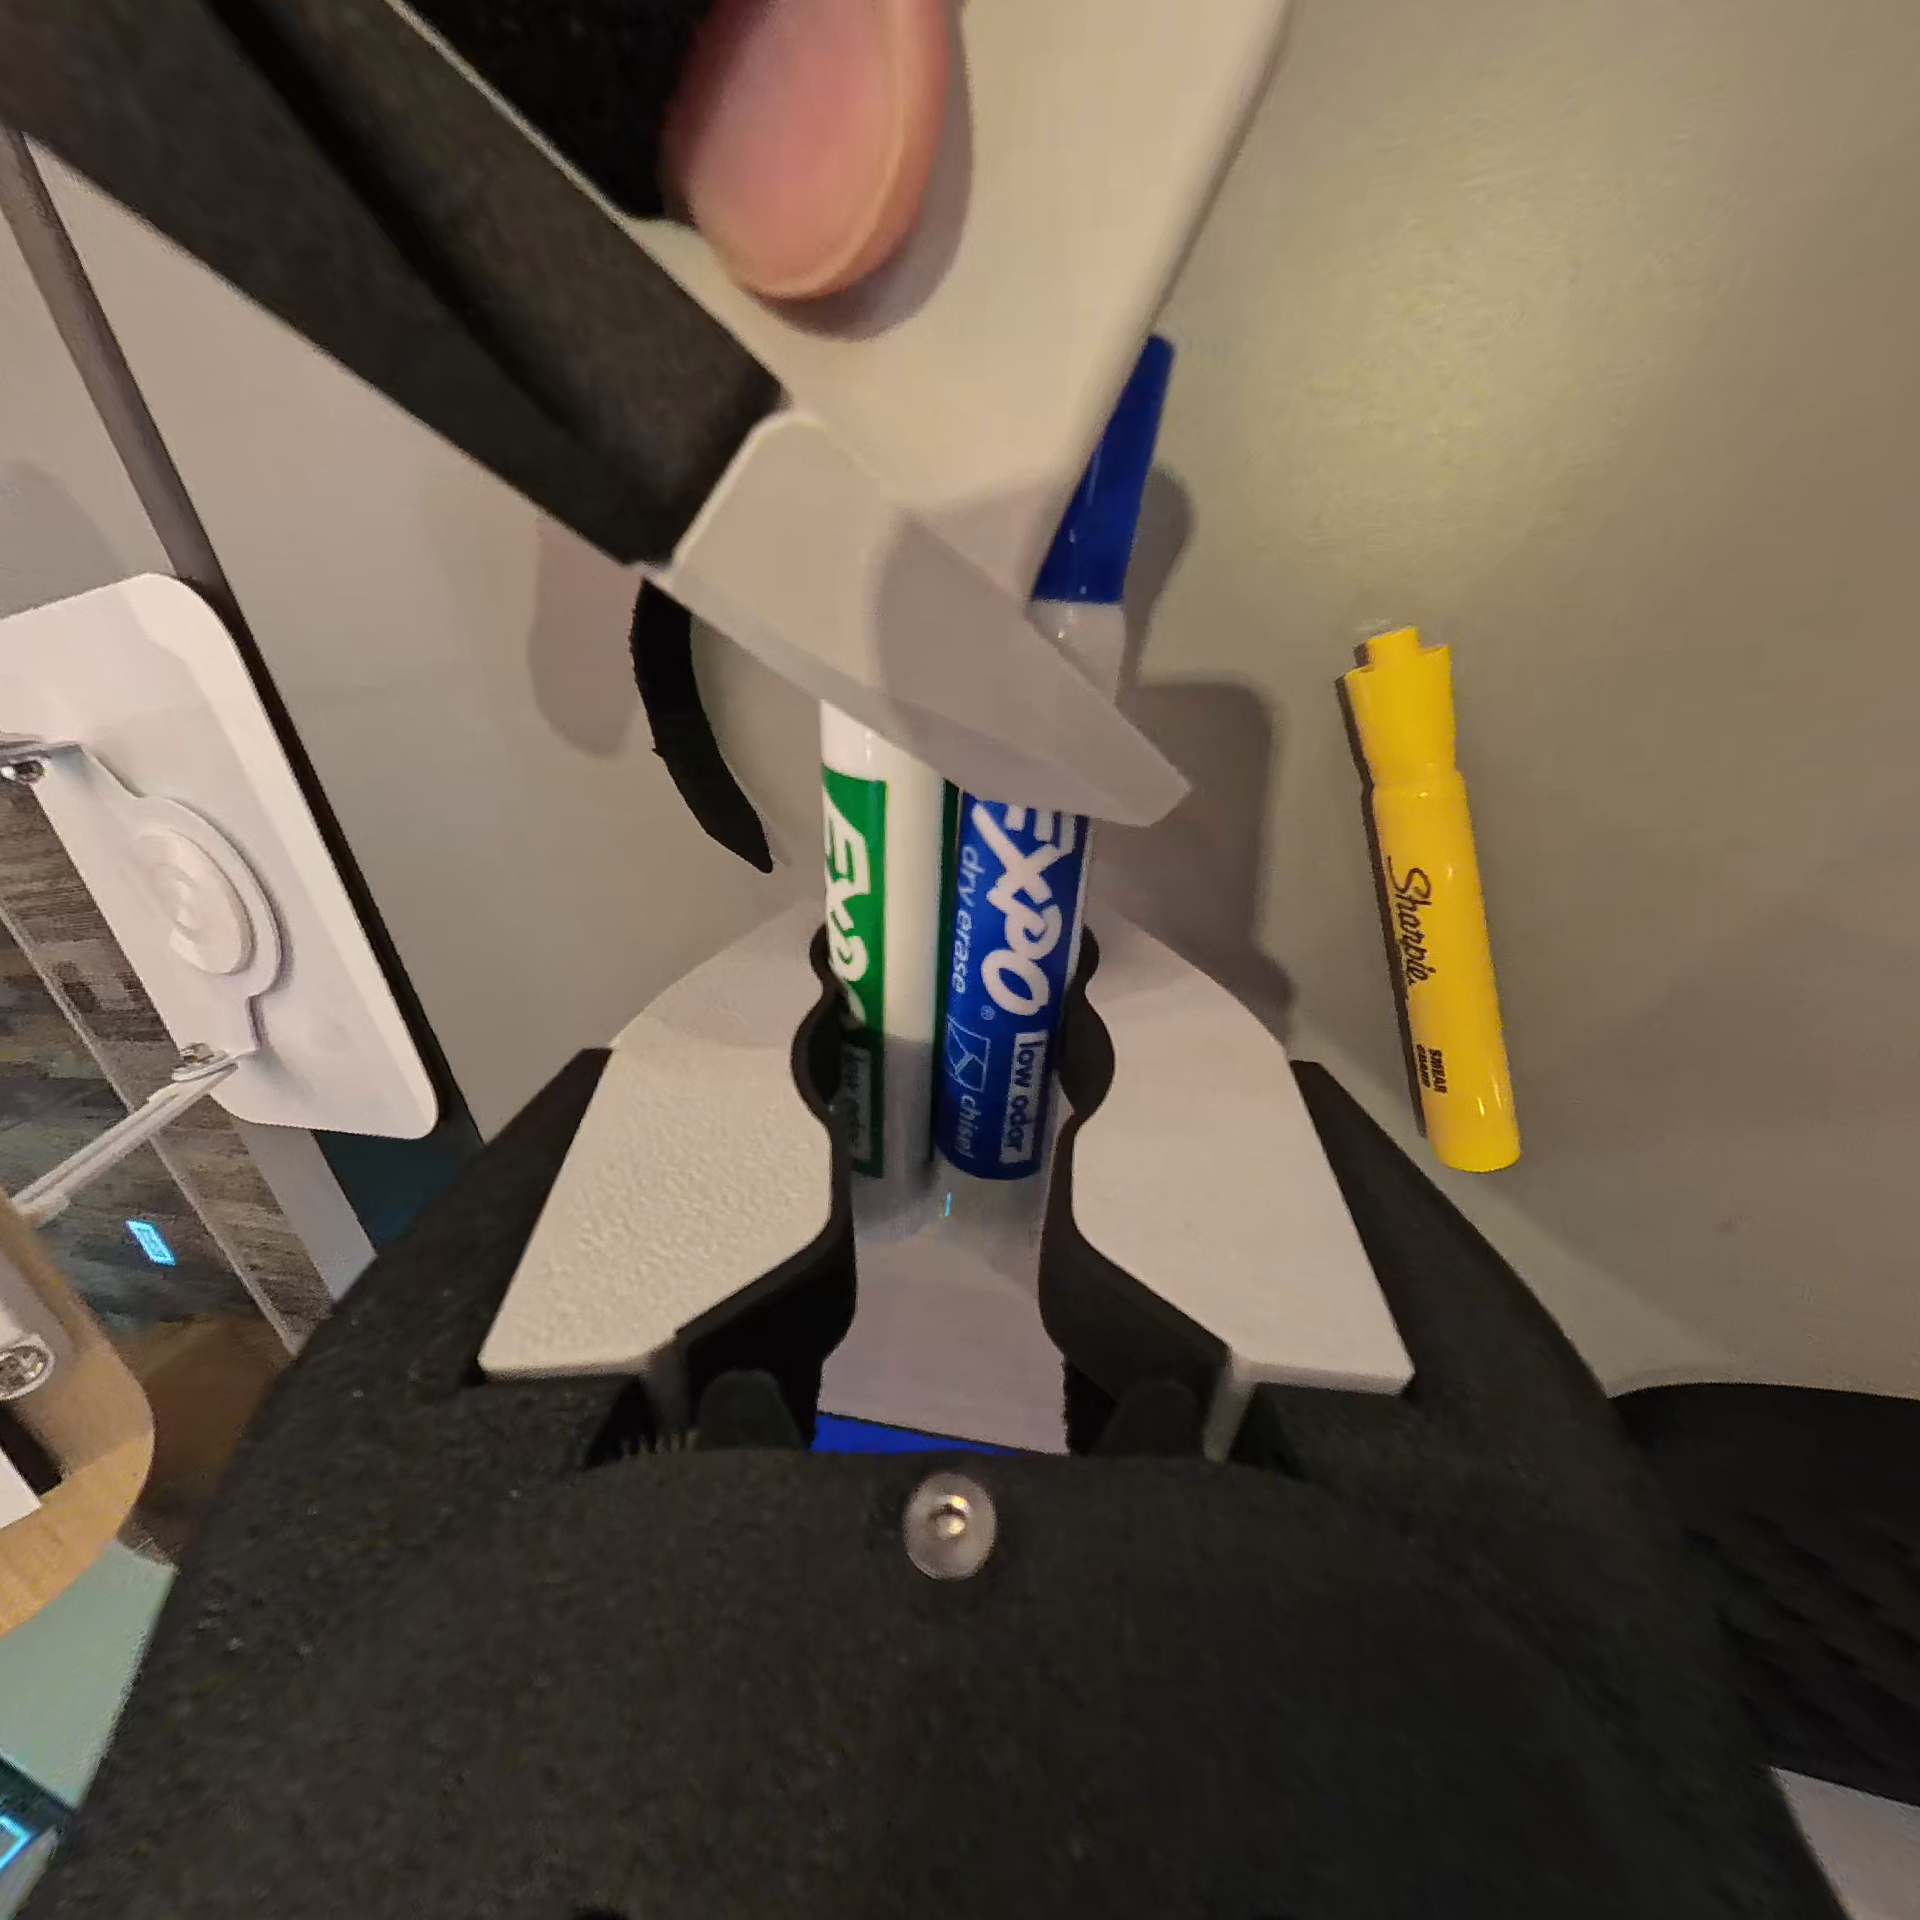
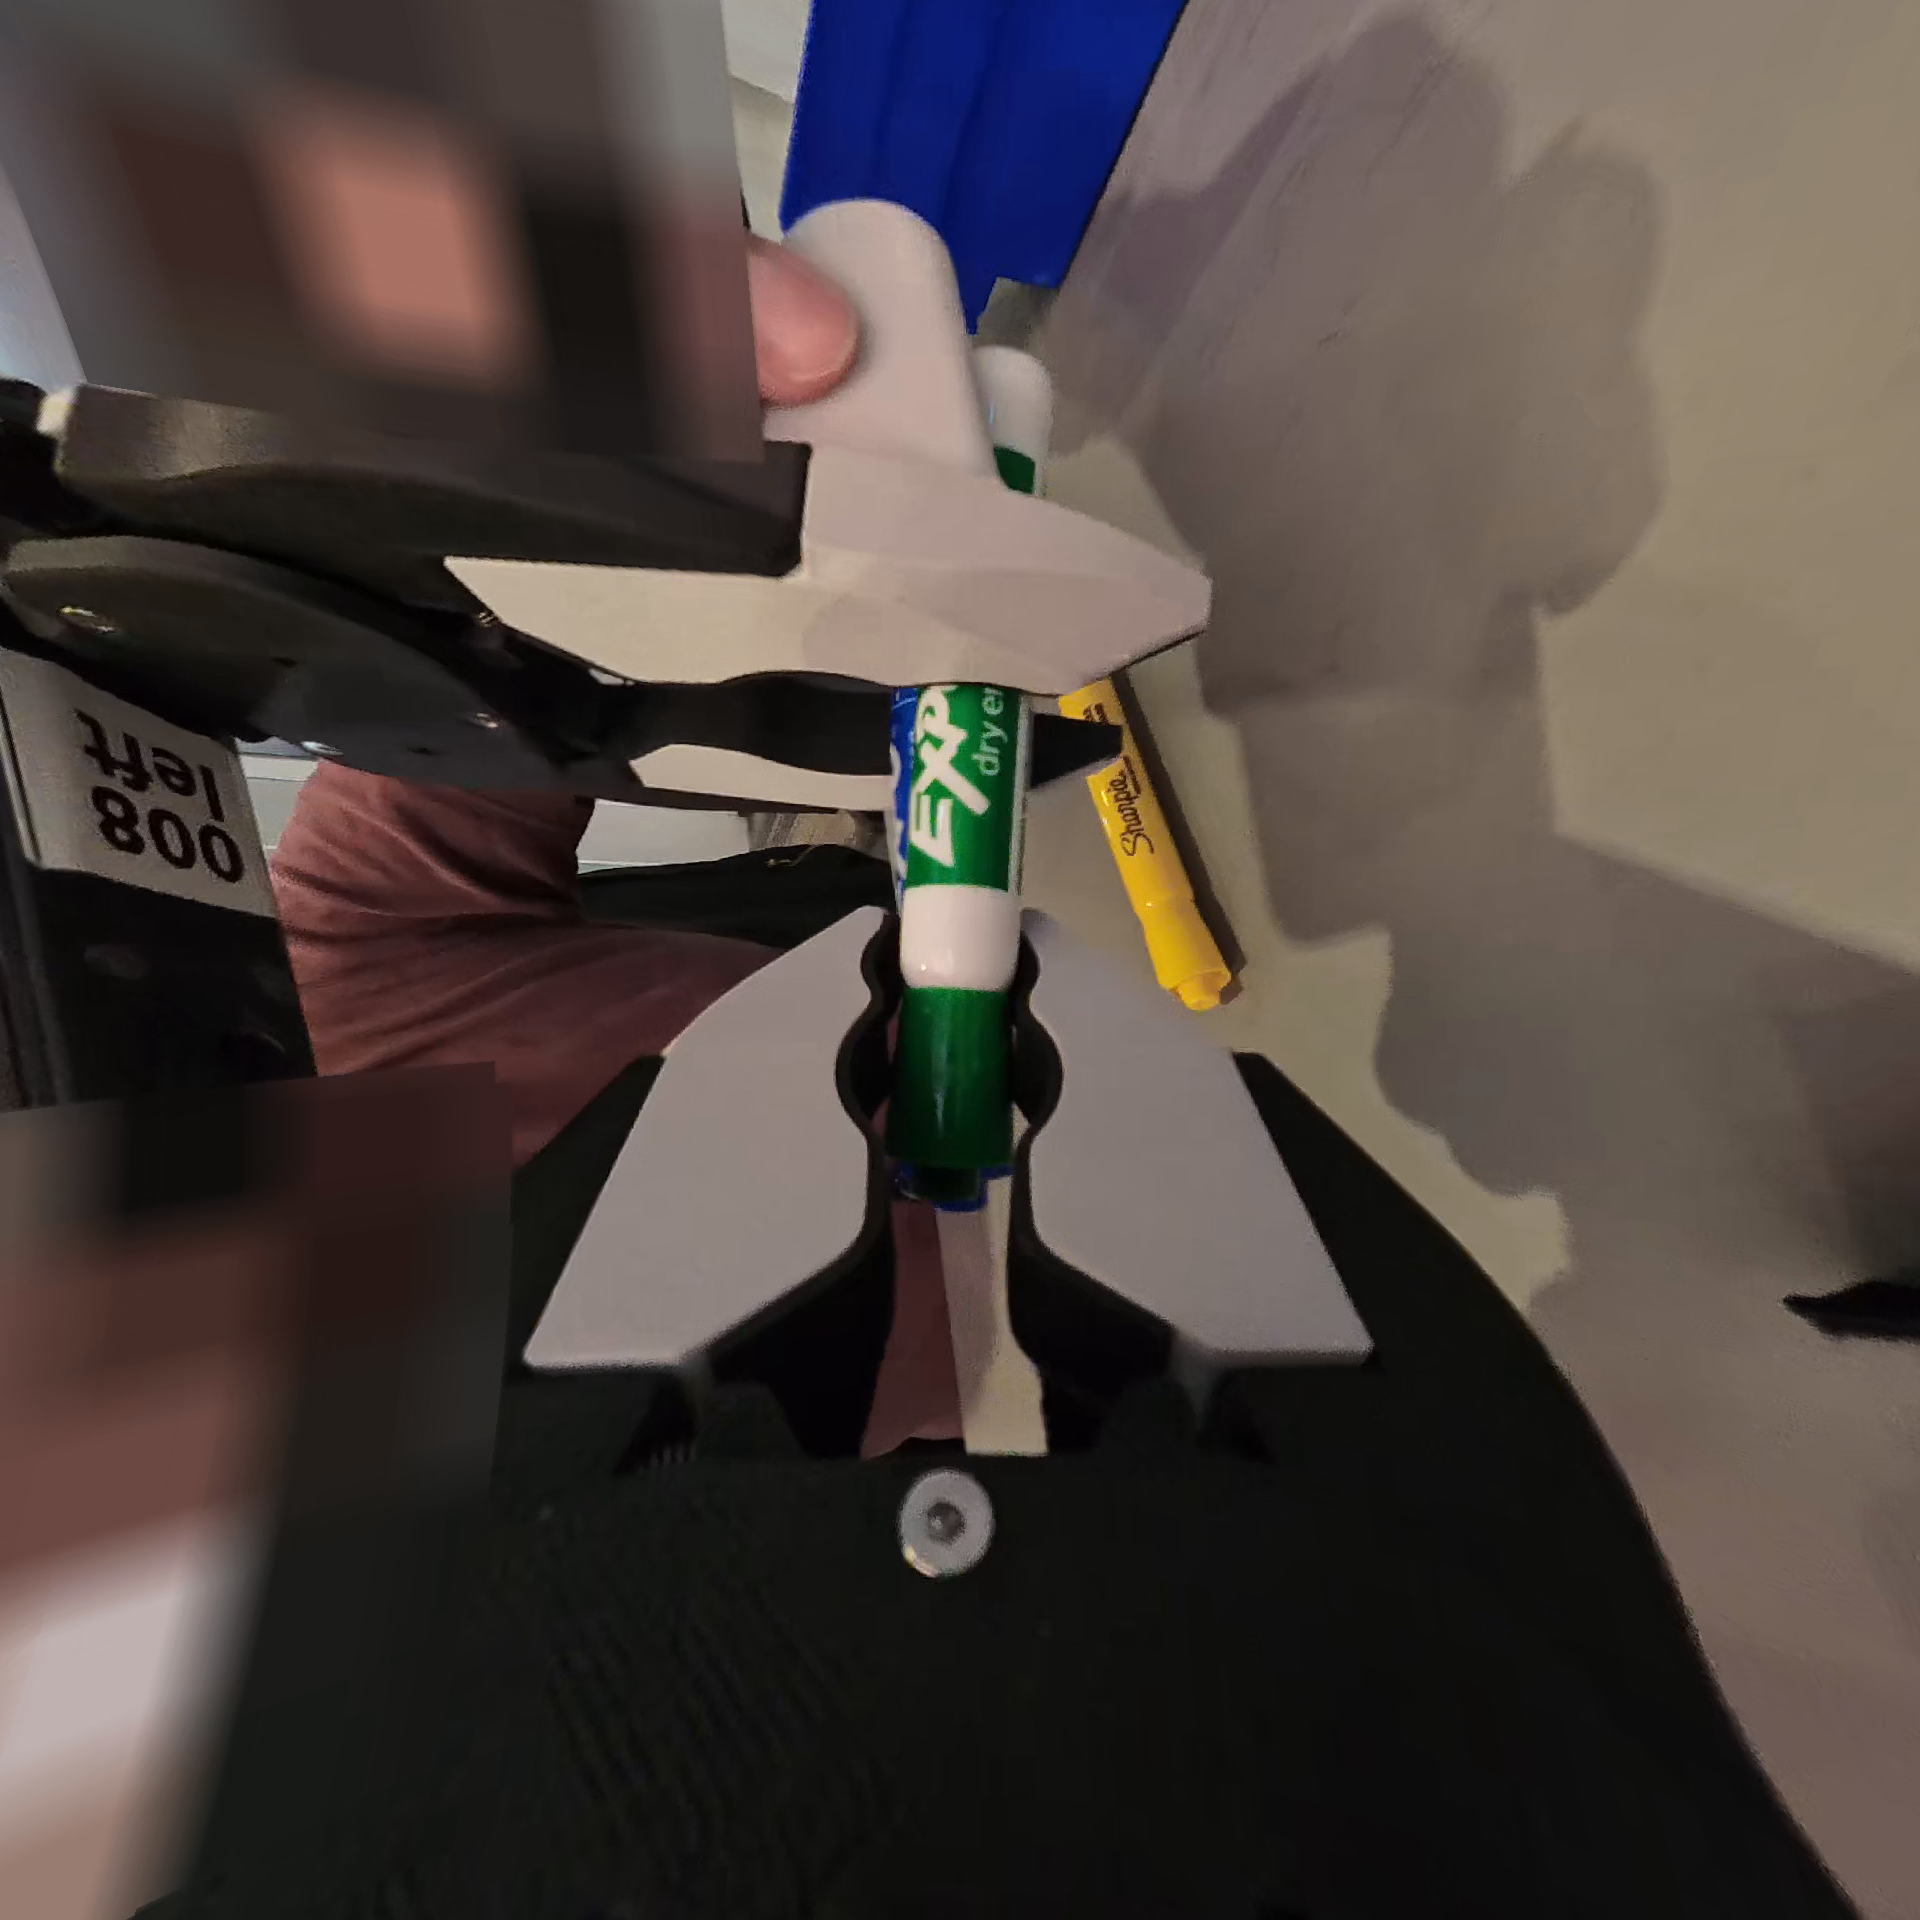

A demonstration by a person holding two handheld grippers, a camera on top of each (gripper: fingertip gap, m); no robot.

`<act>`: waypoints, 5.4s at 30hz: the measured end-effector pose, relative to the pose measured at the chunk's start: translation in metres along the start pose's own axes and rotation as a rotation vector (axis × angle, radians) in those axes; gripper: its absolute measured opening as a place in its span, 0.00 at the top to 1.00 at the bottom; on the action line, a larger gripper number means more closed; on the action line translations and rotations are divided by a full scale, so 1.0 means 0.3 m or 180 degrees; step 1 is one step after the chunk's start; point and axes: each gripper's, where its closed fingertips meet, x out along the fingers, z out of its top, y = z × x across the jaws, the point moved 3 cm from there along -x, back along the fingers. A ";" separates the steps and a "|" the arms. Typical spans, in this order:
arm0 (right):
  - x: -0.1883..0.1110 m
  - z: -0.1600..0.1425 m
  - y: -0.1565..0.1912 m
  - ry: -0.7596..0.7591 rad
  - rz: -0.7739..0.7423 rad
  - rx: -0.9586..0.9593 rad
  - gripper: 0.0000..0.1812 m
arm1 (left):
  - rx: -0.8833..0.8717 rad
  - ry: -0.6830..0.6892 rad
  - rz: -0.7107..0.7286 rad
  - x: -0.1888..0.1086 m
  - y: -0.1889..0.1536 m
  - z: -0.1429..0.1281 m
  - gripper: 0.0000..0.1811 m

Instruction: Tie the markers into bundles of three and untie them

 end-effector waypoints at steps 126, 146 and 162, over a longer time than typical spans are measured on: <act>0.001 0.205 0.040 -0.0422 -0.2691 -0.3677 0.89 | -0.0794 -0.0017 -0.0213 0.041 0.057 -0.273 0.79; -0.306 0.135 -0.113 -0.1172 -0.2802 -0.2446 0.87 | -0.0926 -0.0050 -0.0210 0.023 0.064 -0.323 0.79; -0.220 0.082 -0.356 -0.0386 -0.2823 -0.1553 0.98 | -0.0884 -0.0204 -0.0389 0.002 0.036 -0.317 0.79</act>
